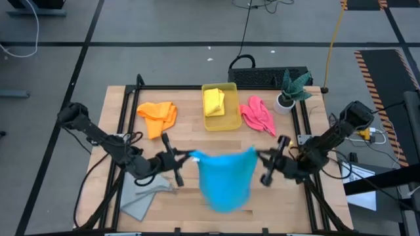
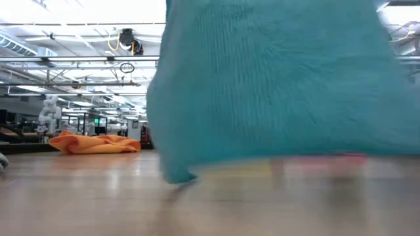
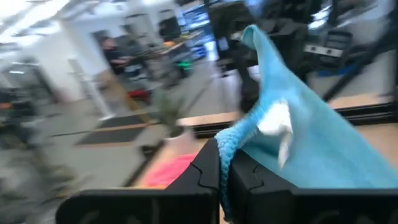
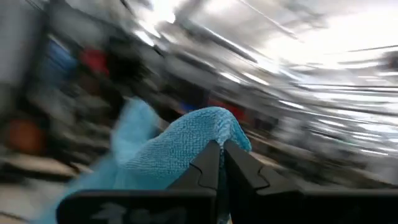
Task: Fold microfiber towels
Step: Fold the blue microfiber towel
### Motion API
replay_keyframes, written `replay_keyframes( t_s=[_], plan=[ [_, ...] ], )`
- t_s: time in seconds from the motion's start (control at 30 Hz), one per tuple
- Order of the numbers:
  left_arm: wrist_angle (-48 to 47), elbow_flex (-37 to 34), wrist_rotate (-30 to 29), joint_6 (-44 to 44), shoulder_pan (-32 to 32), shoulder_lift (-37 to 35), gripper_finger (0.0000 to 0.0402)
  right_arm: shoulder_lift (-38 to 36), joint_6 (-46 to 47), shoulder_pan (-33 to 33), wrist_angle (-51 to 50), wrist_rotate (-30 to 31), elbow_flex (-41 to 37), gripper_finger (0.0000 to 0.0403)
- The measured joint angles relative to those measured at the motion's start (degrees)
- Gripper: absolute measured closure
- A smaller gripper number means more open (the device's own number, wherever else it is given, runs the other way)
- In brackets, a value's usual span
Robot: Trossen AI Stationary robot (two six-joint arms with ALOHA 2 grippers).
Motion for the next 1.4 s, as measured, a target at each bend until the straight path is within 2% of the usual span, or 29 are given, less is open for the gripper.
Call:
replay_keyframes(
  t_s=[0.1,0.33,0.47,0.53,0.63,0.77,0.87,0.97,1.07,1.2,1.3,1.4],
  plan=[
    [-0.61,0.0,-1.94,2.98,3.19,0.11,0.0396,-1.18,-7.64,-2.73,0.12,3.5,0.0,0.0399],
    [3.32,0.0,-2.59,17.16,6.69,0.04,0.0398,-1.97,-20.82,-6.88,-0.06,3.81,0.0,0.0399],
    [0.5,0.0,-2.53,20.39,5.45,0.05,0.0398,-2.03,-21.39,-6.13,-1.65,3.64,-0.06,0.0401],
    [-2.32,0.0,-0.18,16.62,4.48,0.07,0.0398,-2.02,-16.98,-5.19,-4.32,3.59,-0.8,0.0401],
    [-7.77,0.0,6.74,9.91,2.76,0.07,0.0396,-2.01,-7.19,-2.71,-12.14,3.64,-2.54,0.0401],
    [-12.74,0.0,16.44,0.39,-0.43,0.09,0.0398,-1.99,10.92,1.54,-23.91,3.03,-4.71,0.0401],
    [-16.36,0.0,23.75,-5.27,-2.36,1.32,0.0395,-1.99,24.94,3.22,-31.56,-3.4,-7.27,0.0401],
    [-17.98,0.0,28.82,-9.17,-3.43,4.49,0.0398,-1.55,37.63,2.16,-34.41,-11.94,-11.07,0.0401],
    [-16.84,0.0,30.11,-12.79,-3.39,9.71,0.0394,0.72,48.93,0.0,-34.75,-17.58,-14.8,0.0398],
    [-15.67,0.0,31.3,-16.89,-3.34,17.66,0.0396,5.58,56.29,-1.71,-33.67,-25.57,-16.3,0.0386],
    [-14.23,0.0,33.69,-20.81,-3.38,22.37,0.0397,10.23,58.08,-1.96,-33.79,-31.25,-14.66,0.0371],
    [-12.25,0.0,35.64,-24.0,-3.44,25.1,0.0391,15.22,58.26,-1.94,-33.8,-34.09,-11.85,0.035]
  ],
)
